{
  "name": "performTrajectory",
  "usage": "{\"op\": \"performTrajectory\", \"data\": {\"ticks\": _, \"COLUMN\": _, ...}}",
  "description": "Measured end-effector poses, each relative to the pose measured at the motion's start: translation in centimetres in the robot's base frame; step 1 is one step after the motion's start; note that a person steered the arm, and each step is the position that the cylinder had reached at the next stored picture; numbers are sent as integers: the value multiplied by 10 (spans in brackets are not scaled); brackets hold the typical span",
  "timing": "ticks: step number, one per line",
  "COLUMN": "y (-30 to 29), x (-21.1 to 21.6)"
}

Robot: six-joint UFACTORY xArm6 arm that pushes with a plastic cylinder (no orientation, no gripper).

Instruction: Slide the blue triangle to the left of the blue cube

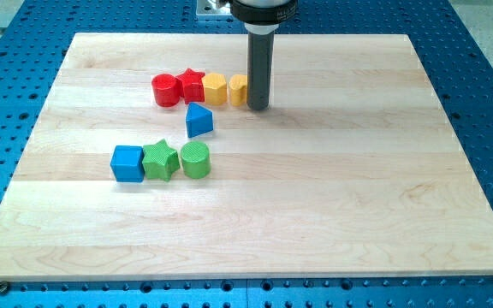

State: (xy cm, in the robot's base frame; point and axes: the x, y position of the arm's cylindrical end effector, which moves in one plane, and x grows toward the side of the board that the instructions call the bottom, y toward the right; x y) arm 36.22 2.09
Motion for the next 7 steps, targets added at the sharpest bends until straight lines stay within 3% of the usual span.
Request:
{"op": "performTrajectory", "data": {"ticks": 5, "y": -97, "x": 36}}
{"op": "performTrajectory", "data": {"ticks": 6, "y": -99, "x": 71}}
{"op": "performTrajectory", "data": {"ticks": 7, "y": -98, "x": 75}}
